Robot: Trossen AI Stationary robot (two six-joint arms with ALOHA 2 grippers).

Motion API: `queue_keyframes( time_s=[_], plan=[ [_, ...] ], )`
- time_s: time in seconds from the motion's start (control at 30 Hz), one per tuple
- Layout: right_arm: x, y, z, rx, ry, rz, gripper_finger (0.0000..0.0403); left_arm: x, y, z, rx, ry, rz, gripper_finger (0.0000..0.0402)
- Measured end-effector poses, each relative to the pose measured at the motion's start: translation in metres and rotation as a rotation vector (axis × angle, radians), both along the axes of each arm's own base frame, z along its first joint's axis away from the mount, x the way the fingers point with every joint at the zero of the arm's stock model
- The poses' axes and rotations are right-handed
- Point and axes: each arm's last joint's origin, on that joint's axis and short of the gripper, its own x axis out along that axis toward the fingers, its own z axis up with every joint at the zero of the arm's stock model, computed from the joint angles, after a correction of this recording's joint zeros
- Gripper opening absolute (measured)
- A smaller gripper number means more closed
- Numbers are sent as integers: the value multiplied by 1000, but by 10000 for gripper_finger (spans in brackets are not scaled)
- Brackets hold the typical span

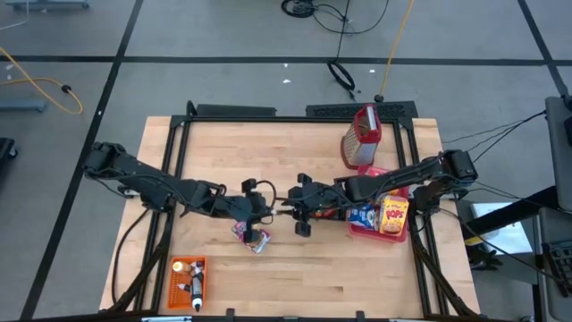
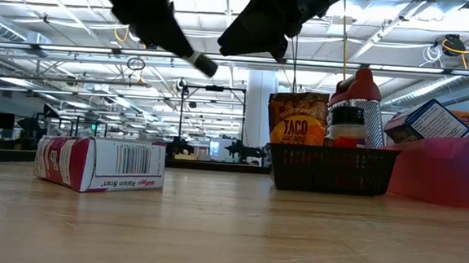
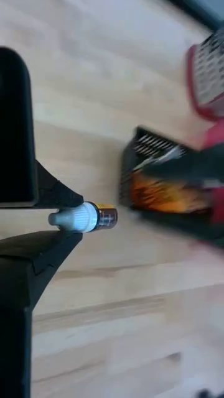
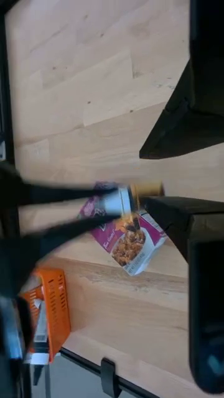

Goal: Pick & Place Kitchen Items
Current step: Put the small brown food coloring bottle into the orange bin

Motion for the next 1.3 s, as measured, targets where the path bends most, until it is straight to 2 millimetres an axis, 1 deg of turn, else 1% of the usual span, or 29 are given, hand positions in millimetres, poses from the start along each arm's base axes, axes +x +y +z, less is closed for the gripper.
queue_keyframes(
  time_s=[0.2,0.33,0.47,0.73,0.87,1.03,1.1,1.3],
  plan=[
    [-1,0,0,-4,10,2,106,-7,-5,-6,-58,85,5,22],
    [-2,0,-2,-7,25,7,105,-15,-14,-12,-166,188,-42,22],
    [-2,0,-2,-9,29,7,104,-27,-24,-18,-286,325,-50,22],
    [-3,0,-3,-11,45,8,105,-55,-60,-22,-524,585,-125,22],
    [-3,0,-4,-12,51,8,105,-70,-75,-25,-591,710,-67,23],
    [-3,0,-4,-12,52,9,104,-87,-86,-27,-642,831,68,31],
    [-3,0,-4,-12,52,9,105,-91,-91,-27,-658,855,116,31],
    [-3,0,-4,-12,53,9,105,-101,-102,-27,-703,905,187,33]
  ],
)
